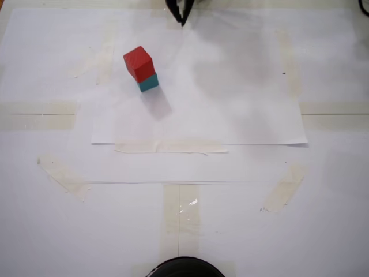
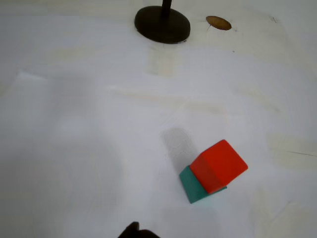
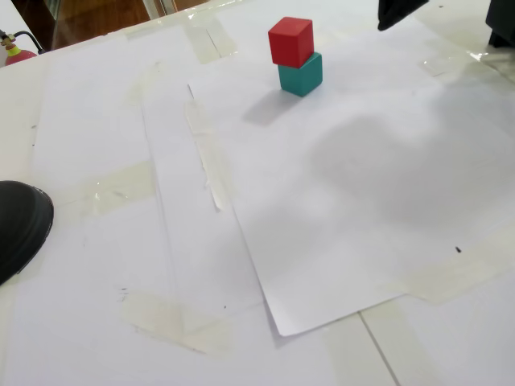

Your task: Put the red cube on the top of the blue cube.

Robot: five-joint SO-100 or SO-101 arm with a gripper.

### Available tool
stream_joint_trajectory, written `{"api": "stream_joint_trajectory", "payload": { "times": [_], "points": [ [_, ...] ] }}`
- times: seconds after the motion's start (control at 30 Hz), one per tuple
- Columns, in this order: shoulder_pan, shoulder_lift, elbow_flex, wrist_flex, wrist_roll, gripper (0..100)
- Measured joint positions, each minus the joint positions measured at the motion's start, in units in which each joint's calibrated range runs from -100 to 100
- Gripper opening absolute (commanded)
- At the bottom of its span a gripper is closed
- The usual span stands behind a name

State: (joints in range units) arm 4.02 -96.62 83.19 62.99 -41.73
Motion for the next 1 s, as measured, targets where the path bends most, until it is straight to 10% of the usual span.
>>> {"api": "stream_joint_trajectory", "payload": {
  "times": [1.0],
  "points": [
    [-9.6,-0.3,-3.1,10.2,-6.9,0]
  ]
}}
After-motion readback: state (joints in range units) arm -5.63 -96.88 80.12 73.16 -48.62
